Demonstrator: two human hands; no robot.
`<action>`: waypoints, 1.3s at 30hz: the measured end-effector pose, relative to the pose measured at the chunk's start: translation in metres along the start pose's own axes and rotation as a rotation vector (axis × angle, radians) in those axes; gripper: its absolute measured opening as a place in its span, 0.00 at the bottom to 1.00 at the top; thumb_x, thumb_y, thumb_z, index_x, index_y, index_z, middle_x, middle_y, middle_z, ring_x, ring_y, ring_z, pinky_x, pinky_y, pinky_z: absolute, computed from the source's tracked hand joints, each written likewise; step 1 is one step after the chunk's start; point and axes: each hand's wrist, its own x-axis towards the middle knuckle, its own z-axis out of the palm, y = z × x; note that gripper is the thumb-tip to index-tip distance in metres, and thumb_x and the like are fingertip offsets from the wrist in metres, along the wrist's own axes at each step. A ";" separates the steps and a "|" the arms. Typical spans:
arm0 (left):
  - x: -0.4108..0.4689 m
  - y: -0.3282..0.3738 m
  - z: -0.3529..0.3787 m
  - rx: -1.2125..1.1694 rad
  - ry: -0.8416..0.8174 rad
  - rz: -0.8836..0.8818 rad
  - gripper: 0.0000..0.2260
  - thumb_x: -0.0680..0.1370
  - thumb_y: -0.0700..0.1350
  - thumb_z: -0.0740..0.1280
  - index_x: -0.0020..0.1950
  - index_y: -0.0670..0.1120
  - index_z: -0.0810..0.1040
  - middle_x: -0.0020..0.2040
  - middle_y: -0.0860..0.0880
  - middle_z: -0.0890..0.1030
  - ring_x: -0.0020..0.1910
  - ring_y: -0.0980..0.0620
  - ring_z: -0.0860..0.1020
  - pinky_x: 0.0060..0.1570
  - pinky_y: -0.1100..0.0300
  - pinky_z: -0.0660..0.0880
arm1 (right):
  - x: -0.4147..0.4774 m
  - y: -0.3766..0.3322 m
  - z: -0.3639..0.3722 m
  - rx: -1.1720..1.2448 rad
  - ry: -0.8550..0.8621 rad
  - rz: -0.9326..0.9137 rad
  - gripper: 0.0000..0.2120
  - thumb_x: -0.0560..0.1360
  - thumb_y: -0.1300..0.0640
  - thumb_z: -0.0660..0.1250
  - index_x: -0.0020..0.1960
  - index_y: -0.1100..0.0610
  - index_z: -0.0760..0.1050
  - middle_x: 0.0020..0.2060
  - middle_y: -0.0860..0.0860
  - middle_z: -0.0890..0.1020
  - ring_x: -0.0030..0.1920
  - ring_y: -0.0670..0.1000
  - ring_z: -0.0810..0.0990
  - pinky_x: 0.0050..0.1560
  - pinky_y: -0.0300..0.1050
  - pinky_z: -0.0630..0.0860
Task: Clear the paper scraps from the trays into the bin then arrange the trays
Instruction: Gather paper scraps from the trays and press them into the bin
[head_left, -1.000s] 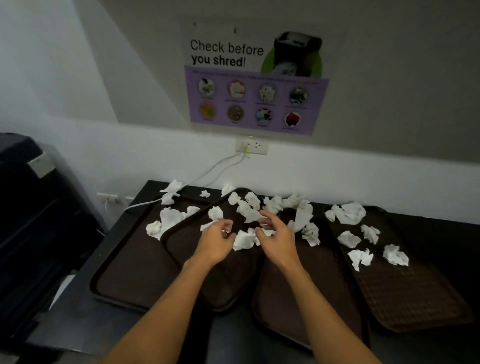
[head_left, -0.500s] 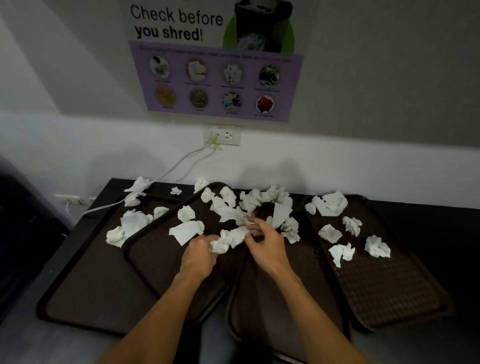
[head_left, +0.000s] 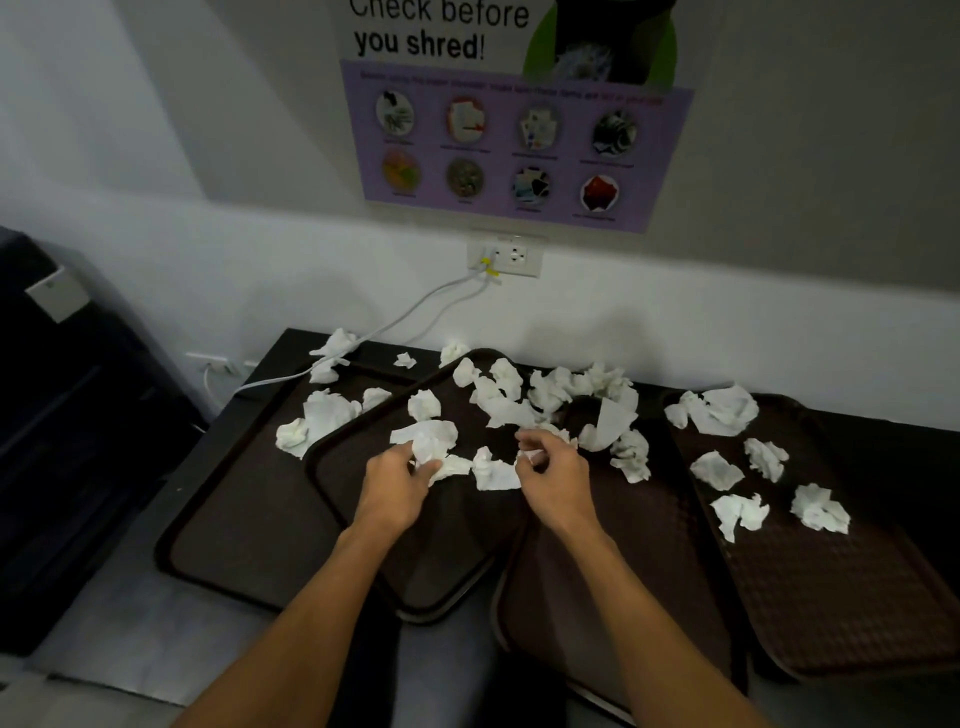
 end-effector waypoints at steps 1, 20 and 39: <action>0.000 -0.003 -0.004 0.001 0.006 0.001 0.11 0.78 0.49 0.73 0.40 0.46 0.78 0.35 0.50 0.78 0.36 0.53 0.77 0.36 0.62 0.71 | 0.001 0.000 0.006 -0.013 -0.011 -0.011 0.16 0.76 0.63 0.69 0.61 0.52 0.83 0.51 0.47 0.84 0.52 0.44 0.81 0.57 0.35 0.78; -0.020 -0.030 -0.053 -0.085 0.099 -0.088 0.12 0.73 0.47 0.79 0.55 0.48 0.85 0.42 0.52 0.83 0.42 0.56 0.80 0.41 0.66 0.73 | 0.006 0.019 0.068 -0.473 -0.330 -0.116 0.19 0.76 0.60 0.75 0.66 0.53 0.79 0.58 0.52 0.75 0.60 0.54 0.75 0.64 0.48 0.76; -0.100 -0.093 -0.123 -0.166 0.247 -0.095 0.03 0.75 0.45 0.75 0.48 0.50 0.84 0.37 0.54 0.83 0.37 0.58 0.80 0.36 0.71 0.70 | -0.107 -0.084 0.127 0.071 -0.245 -0.119 0.12 0.72 0.60 0.78 0.55 0.53 0.84 0.40 0.46 0.83 0.35 0.39 0.81 0.40 0.31 0.78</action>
